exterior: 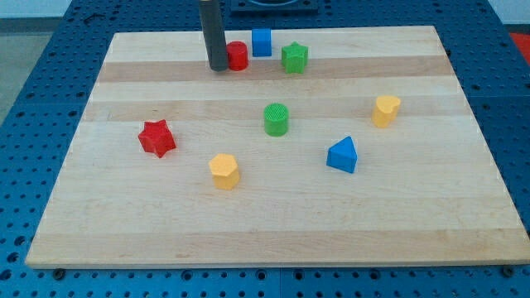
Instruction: Move the green star a bit left
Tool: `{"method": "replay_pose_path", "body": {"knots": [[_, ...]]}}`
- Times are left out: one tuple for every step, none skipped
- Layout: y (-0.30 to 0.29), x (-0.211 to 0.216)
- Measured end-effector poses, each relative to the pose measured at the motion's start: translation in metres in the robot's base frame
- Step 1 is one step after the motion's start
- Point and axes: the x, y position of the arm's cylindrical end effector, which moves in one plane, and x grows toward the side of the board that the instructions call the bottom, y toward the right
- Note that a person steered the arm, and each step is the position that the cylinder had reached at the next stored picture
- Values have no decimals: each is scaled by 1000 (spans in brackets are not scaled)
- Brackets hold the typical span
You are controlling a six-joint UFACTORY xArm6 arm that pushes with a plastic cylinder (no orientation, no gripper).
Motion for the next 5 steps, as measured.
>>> {"method": "replay_pose_path", "body": {"knots": [[-4, 3], [24, 36], [71, 40], [112, 40], [117, 29]]}}
